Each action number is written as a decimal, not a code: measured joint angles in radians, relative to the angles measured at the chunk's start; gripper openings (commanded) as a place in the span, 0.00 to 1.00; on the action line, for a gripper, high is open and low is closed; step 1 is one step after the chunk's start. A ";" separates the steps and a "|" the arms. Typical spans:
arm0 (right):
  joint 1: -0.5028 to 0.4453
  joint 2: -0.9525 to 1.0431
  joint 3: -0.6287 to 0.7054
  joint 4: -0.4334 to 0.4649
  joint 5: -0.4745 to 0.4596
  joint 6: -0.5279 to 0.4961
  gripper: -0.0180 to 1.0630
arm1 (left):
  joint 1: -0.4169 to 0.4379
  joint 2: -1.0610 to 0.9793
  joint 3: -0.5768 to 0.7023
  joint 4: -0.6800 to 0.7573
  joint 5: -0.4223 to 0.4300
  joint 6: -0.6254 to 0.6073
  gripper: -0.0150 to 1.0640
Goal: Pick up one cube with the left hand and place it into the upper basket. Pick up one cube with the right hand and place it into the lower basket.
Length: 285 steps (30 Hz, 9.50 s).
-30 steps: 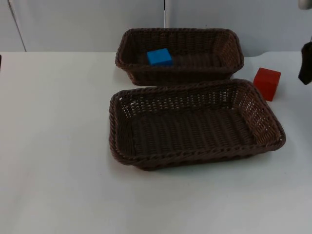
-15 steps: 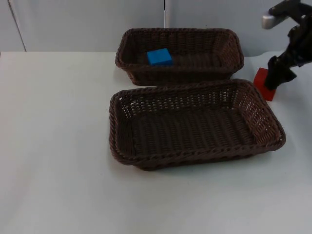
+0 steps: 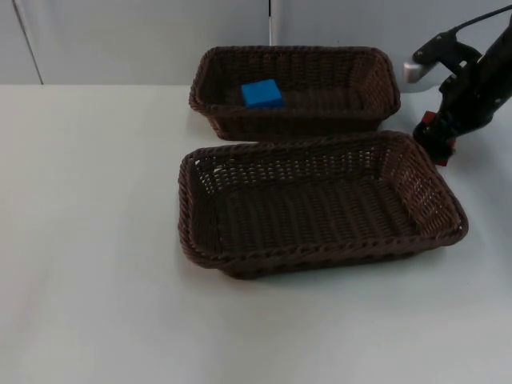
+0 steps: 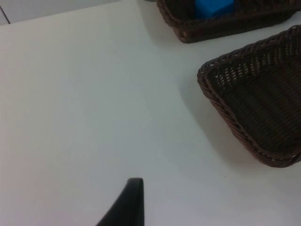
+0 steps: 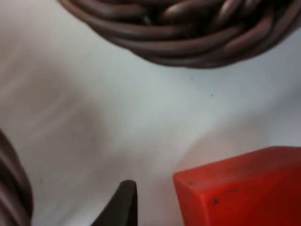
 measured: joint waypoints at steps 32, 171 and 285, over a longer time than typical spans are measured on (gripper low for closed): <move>0.000 -0.295 -0.002 0.000 0.267 0.013 0.02 | 0.000 0.000 0.000 -0.002 -0.004 0.000 0.96; 0.508 -0.461 0.381 -0.273 -0.008 0.791 0.82 | 0.000 0.000 0.000 -0.018 -0.021 0.000 0.96; 0.510 -2.505 1.505 -0.303 0.351 0.929 0.82 | 0.000 -0.710 0.129 -0.154 0.427 0.168 0.96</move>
